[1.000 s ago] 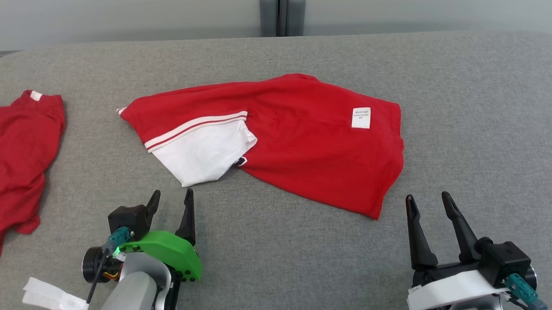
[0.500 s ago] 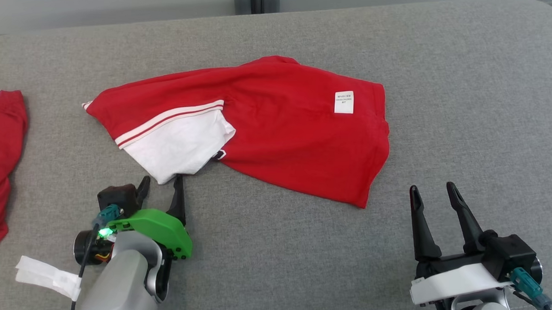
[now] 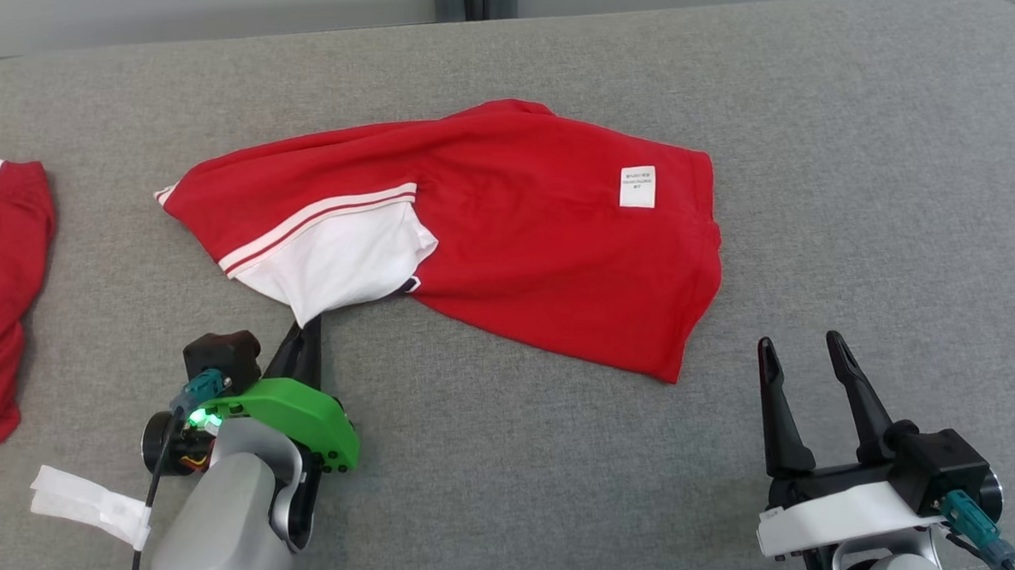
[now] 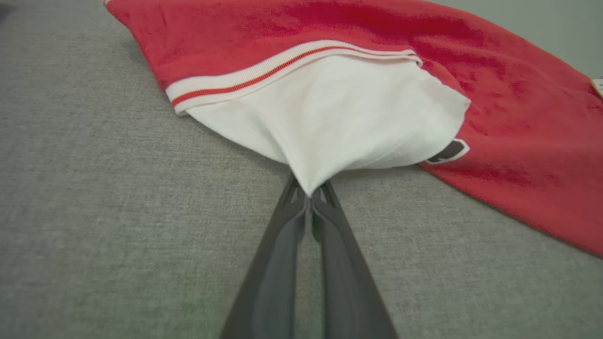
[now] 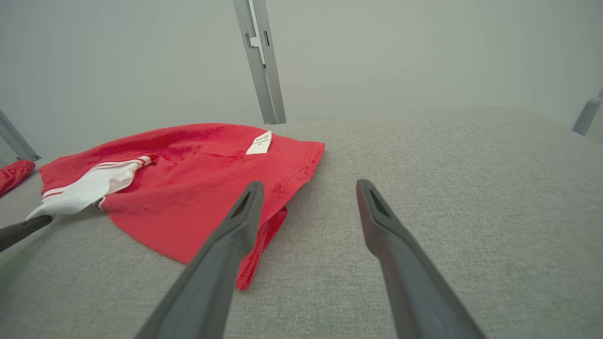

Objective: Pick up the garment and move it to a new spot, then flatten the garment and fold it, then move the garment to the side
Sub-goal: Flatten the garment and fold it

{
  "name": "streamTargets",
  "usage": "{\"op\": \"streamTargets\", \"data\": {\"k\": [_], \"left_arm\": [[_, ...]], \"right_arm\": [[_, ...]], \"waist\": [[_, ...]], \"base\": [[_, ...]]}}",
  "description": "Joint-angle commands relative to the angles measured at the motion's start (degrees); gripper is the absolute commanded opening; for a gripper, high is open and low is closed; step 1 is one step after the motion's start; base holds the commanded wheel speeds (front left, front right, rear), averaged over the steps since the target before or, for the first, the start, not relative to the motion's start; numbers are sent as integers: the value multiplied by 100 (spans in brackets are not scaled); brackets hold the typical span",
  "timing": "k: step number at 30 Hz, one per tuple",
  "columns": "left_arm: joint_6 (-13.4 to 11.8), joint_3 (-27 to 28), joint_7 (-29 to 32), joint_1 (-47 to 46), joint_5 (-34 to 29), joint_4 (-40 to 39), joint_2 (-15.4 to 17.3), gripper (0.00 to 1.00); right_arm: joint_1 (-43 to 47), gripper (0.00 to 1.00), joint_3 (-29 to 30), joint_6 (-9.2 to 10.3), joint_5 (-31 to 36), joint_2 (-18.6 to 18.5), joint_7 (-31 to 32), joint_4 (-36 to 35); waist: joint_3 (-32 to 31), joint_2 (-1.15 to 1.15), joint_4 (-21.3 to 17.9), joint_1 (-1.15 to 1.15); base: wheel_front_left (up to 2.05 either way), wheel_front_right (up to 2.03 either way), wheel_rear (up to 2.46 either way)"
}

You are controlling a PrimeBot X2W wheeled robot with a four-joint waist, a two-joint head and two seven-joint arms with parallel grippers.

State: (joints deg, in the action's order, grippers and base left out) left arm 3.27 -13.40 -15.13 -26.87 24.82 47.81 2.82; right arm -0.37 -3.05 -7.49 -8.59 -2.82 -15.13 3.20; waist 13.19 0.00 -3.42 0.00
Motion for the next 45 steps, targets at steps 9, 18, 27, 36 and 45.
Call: {"op": "streamTargets", "data": {"k": [9,18,27,36,45], "left_arm": [[-104,5,-3,537,-749,-827,114,0],[-3,142,-3,634,-1014,-1236,123,0],[43,195,-3,509,-1191,-1309,97,0],[73,309,-3,486,-1315,-1283,87,0],[96,377,-3,462,-1385,-1250,77,0]], "right_arm": [[-462,100,-78,-1,-288,-14,0,308],[-1964,100,-133,-1,-1011,-343,80,2658],[-3127,100,-594,-1,-2746,-812,1004,3941],[-3301,100,-1061,-1,-4106,-1073,1187,3859],[-3323,28,-1496,-1,-4859,-1331,1113,3767]], "waist": [[-101,0,399,0],[-5,0,693,0],[91,0,875,0],[122,0,875,0],[105,0,840,0]], "base": [[0,0,0],[0,0,0],[0,0,0],[0,0,0],[0,0,0]]}}
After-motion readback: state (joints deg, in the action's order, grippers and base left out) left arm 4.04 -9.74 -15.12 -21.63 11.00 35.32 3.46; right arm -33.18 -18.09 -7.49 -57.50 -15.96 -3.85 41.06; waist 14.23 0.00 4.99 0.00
